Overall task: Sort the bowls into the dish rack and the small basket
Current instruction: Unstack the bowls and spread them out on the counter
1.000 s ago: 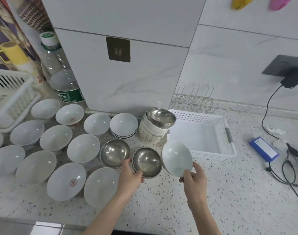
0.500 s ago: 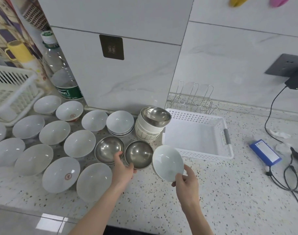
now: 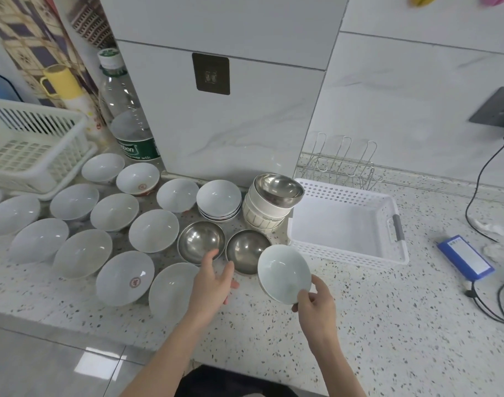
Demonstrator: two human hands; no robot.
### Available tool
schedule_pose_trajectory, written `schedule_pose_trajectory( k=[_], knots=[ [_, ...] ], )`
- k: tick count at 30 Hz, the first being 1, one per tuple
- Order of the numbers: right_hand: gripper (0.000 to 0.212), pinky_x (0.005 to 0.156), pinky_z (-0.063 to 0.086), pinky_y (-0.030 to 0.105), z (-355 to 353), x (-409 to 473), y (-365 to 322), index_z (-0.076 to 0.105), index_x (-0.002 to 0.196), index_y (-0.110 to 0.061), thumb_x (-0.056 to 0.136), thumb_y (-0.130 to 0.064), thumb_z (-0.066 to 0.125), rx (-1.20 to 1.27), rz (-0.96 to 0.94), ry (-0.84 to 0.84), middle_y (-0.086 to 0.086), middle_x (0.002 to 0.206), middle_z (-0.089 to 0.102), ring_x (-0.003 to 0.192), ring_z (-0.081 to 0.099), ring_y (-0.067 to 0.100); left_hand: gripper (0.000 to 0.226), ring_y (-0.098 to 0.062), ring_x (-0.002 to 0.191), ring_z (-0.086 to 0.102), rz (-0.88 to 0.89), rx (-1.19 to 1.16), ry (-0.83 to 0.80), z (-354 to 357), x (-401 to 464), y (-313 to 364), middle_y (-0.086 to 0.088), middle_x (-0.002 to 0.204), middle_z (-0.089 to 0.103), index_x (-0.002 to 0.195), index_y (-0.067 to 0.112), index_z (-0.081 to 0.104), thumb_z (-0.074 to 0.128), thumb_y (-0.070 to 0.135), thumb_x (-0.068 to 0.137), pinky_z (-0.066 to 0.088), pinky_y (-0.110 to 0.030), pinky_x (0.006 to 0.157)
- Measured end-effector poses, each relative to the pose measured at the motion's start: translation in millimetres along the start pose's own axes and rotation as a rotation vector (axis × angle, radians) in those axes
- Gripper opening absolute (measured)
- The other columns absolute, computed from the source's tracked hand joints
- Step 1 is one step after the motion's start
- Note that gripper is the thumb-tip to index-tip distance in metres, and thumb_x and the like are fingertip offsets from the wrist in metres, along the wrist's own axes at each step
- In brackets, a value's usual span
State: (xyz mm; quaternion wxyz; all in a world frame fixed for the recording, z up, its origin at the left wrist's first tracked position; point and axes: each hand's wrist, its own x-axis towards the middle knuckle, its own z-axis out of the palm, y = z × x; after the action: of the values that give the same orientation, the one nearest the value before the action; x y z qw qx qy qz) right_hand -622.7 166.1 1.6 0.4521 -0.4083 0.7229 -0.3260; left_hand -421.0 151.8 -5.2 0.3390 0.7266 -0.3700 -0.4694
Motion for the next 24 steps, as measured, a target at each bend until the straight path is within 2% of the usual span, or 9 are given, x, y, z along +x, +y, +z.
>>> schedule_pose_trajectory(
  k=[3, 5, 8, 10, 13, 16, 18, 21, 24],
  knots=[
    [0.045, 0.045, 0.043, 0.017, 10.5, -6.5, -1.8, 0.049, 0.137, -0.017, 0.093, -0.008, 0.046, 0.001, -0.031, 0.000, -0.001, 0.060, 0.067, 0.054, 0.062, 0.003, 0.031, -0.008, 0.040, 0.048, 0.032, -0.035, -0.052, -12.6, -12.4, 5.4, 0.002, 0.077, 0.077, 0.124, 0.039, 0.050, 0.053, 0.048, 0.095, 0.043, -0.018, 0.043],
    [0.045, 0.042, 0.044, 0.015, 17.7, -11.8, -1.7, 0.049, 0.136, -0.018, 0.093, -0.007, 0.046, -0.022, -0.060, -0.019, 0.002, 0.060, 0.067, 0.052, 0.061, 0.004, 0.032, -0.008, 0.040, 0.048, 0.040, -0.029, -0.100, -20.4, -19.1, 4.8, 0.005, 0.076, 0.076, 0.120, 0.039, 0.056, 0.055, 0.053, 0.091, 0.041, -0.017, 0.042],
    [0.047, 0.041, 0.045, 0.015, 27.8, -20.1, 1.5, 0.048, 0.138, -0.018, 0.092, -0.006, 0.046, -0.086, -0.087, -0.053, 0.010, 0.067, 0.068, 0.051, 0.058, 0.009, 0.035, 0.001, 0.042, 0.053, 0.060, 0.067, -0.191, -29.0, -27.7, -4.0, 0.007, 0.076, 0.076, 0.116, 0.044, 0.055, 0.060, 0.058, 0.084, 0.041, -0.014, 0.044],
    [0.047, 0.042, 0.045, 0.019, 34.9, -27.3, 6.2, 0.047, 0.139, -0.016, 0.093, -0.006, 0.045, -0.131, -0.092, -0.071, 0.014, 0.067, 0.067, 0.053, 0.058, 0.013, 0.033, 0.004, 0.052, 0.060, 0.081, 0.194, -0.205, -33.0, -30.4, -15.0, 0.007, 0.076, 0.075, 0.116, 0.045, 0.053, 0.062, 0.050, 0.085, 0.042, -0.012, 0.047],
    [0.045, 0.046, 0.044, 0.027, 46.1, -38.1, 14.3, 0.046, 0.138, -0.014, 0.094, -0.007, 0.044, -0.206, -0.100, -0.104, 0.017, 0.066, 0.067, 0.054, 0.056, 0.017, 0.031, -0.006, 0.064, 0.064, 0.079, 0.330, -0.198, -38.5, -29.7, -31.3, 0.003, 0.079, 0.072, 0.118, 0.032, 0.057, 0.064, 0.035, 0.088, 0.046, -0.016, 0.054],
    [0.045, 0.047, 0.044, 0.027, 57.1, -44.8, 19.5, 0.043, 0.139, -0.014, 0.094, -0.009, 0.043, -0.264, -0.080, -0.129, 0.013, 0.065, 0.068, 0.052, 0.055, 0.015, 0.038, -0.006, 0.057, 0.057, 0.070, 0.427, -0.202, -42.8, -29.6, -39.6, 0.003, 0.079, 0.069, 0.124, 0.031, 0.051, 0.063, 0.028, 0.089, 0.041, -0.015, 0.050],
    [0.044, 0.049, 0.047, 0.030, 62.7, -47.9, 21.2, 0.044, 0.137, -0.013, 0.094, -0.009, 0.042, -0.281, -0.072, -0.131, 0.010, 0.065, 0.067, 0.053, 0.058, 0.016, 0.040, -0.005, 0.055, 0.054, 0.112, 0.472, -0.178, -44.0, -30.7, -42.6, 0.005, 0.069, 0.062, 0.126, 0.030, 0.049, 0.062, 0.025, 0.089, 0.037, -0.013, 0.049],
    [0.044, 0.059, 0.053, 0.037, 69.2, -47.8, 20.9, 0.042, 0.138, -0.013, 0.094, -0.010, 0.040, -0.309, -0.043, -0.135, 0.008, 0.071, 0.068, 0.065, 0.066, 0.021, 0.040, -0.004, 0.052, 0.052, 0.158, 0.518, -0.171, -45.6, -30.1, -40.4, 0.007, 0.061, 0.054, 0.128, 0.029, 0.049, 0.061, 0.021, 0.091, 0.035, -0.013, 0.048],
    [0.044, 0.067, 0.056, 0.039, 76.4, -48.1, 21.2, 0.040, 0.138, -0.014, 0.094, -0.011, 0.039, -0.338, -0.029, -0.138, 0.004, 0.078, 0.068, 0.071, 0.066, 0.019, 0.042, -0.004, 0.054, 0.054, 0.186, 0.561, -0.173, -47.3, -26.3, -36.6, 0.007, 0.063, 0.055, 0.129, 0.028, 0.046, 0.060, 0.018, 0.091, 0.035, -0.012, 0.046]
  ],
)
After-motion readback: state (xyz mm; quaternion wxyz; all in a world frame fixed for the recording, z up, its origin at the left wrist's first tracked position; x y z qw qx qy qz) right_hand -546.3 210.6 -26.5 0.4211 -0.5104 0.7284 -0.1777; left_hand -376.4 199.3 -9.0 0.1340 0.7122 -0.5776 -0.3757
